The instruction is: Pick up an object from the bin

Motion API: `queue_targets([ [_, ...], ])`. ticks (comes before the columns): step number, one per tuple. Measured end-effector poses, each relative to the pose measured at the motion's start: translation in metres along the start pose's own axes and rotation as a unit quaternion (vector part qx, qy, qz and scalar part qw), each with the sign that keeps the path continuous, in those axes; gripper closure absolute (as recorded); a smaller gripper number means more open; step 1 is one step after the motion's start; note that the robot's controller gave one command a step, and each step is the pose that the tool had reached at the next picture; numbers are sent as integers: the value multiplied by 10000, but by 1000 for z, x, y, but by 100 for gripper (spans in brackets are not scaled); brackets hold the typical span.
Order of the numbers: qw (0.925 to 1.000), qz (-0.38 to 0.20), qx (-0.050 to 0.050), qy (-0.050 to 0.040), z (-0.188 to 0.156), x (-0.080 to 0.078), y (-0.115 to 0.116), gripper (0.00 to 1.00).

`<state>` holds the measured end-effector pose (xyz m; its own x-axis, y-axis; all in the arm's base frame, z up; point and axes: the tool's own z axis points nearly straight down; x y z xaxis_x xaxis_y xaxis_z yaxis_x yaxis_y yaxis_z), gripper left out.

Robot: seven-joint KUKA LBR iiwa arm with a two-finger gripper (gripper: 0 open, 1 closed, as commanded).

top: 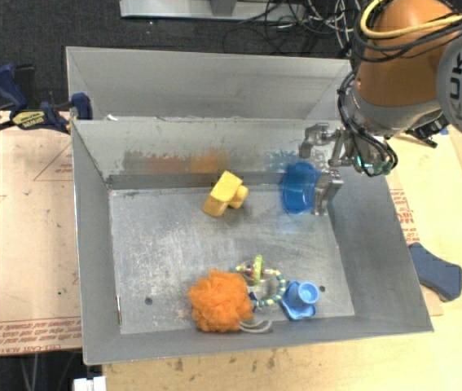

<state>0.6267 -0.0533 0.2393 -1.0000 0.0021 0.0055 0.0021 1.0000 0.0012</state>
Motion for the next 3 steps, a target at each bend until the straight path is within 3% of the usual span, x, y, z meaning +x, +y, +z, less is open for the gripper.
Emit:
queue_targets([
  [1, 10000, -3, 2, -39, -5, -1, 0, 0],
  [2, 9992, -392, 2, -28, 165, -4, 12, 100],
  [3, 9992, -395, 5, -50, 162, -5, 12, 100],
])
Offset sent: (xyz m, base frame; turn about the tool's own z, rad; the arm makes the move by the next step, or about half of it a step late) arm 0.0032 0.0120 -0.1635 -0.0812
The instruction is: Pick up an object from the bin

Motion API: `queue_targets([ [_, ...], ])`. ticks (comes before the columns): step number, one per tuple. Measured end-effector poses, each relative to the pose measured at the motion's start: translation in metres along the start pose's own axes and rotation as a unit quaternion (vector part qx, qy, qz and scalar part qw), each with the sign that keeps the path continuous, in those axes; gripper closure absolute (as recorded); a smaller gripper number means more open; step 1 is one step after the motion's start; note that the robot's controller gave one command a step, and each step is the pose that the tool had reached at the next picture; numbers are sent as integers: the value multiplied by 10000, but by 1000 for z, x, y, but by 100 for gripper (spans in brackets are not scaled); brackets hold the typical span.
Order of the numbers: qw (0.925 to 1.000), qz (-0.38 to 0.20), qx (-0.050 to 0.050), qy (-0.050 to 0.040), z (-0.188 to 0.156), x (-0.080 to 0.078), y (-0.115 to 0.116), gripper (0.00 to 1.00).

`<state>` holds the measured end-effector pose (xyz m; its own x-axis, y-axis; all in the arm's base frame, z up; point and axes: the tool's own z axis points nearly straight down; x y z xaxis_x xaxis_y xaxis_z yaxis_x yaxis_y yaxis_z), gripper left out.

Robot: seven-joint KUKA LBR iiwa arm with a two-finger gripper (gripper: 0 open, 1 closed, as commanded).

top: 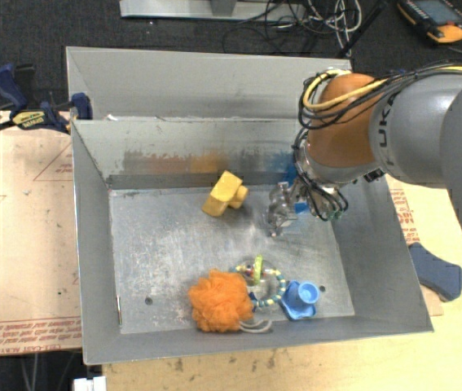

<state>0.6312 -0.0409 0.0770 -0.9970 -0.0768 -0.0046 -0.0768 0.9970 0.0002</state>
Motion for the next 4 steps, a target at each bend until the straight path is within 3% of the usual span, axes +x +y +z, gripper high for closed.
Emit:
queue_targets([
  [1, 10000, 17, -5, 41, -27, 24, 23, 100],
  [2, 9984, 565, -4, -3, -44, 14, 52, 100],
  [3, 9992, 400, -8, 11, -42, 67, 19, 100],
  [4, 10000, 85, 12, 42, -57, 93, -3, 100],
])
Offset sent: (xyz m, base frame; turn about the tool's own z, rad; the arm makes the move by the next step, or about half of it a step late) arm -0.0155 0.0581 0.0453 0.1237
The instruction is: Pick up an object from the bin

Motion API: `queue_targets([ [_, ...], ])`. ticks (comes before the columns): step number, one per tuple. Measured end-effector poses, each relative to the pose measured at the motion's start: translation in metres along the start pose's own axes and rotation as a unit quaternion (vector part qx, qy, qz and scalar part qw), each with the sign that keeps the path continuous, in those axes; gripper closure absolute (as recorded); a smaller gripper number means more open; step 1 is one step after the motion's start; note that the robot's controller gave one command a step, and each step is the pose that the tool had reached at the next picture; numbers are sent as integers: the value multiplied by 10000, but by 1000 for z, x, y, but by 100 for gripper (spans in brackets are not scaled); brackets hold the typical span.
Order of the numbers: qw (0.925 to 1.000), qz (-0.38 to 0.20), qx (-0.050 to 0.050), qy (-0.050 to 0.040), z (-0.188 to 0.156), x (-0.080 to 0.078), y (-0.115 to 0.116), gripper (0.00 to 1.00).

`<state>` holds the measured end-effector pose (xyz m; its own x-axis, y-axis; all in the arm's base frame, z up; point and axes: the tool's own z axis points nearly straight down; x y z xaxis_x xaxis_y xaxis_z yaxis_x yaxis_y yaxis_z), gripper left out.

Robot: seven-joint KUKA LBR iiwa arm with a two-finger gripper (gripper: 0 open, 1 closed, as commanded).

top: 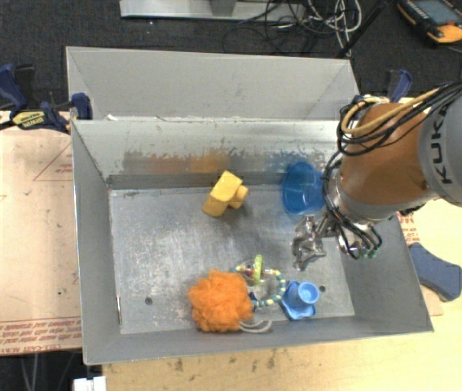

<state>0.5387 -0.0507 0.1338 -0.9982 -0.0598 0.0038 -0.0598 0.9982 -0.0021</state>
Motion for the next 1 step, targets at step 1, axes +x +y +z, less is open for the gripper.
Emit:
queue_targets([
  [1, 9999, 162, -17, -33, 8, -28, 22, 0],
])
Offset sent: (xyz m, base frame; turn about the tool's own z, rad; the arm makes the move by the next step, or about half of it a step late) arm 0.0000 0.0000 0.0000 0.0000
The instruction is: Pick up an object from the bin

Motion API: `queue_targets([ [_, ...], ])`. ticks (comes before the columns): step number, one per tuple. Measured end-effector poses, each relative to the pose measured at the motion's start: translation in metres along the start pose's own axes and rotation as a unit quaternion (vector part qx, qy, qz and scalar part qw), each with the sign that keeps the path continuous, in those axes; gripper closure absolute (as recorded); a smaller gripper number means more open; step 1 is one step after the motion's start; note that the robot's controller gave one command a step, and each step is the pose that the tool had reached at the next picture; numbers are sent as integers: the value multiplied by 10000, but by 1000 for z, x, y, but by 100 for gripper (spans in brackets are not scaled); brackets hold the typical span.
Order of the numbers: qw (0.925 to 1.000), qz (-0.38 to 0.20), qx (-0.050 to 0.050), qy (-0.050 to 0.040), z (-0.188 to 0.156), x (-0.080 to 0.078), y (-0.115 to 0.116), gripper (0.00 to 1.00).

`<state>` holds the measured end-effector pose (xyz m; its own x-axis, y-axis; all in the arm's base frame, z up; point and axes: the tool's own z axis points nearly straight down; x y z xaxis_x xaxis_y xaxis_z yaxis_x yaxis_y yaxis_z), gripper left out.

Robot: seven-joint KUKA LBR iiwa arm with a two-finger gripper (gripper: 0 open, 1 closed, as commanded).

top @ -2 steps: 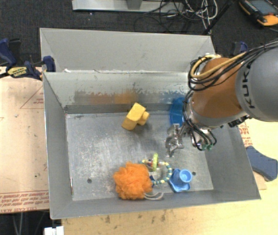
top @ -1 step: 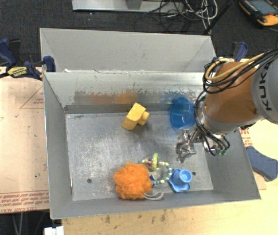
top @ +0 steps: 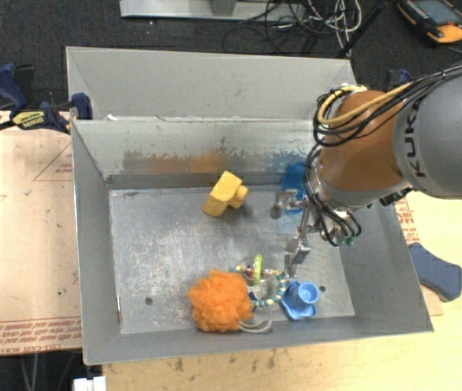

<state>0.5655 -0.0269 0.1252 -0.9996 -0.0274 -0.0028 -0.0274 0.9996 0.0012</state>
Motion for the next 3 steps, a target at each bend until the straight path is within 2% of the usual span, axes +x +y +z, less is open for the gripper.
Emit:
queue_targets([
  [1, 10000, 0, 1, 0, 0, 0, 0, 0],
  [2, 9975, -701, 7, -13, 44, 49, 29, 100],
  [3, 9975, -704, 7, -14, 44, 49, 29, 100],
])
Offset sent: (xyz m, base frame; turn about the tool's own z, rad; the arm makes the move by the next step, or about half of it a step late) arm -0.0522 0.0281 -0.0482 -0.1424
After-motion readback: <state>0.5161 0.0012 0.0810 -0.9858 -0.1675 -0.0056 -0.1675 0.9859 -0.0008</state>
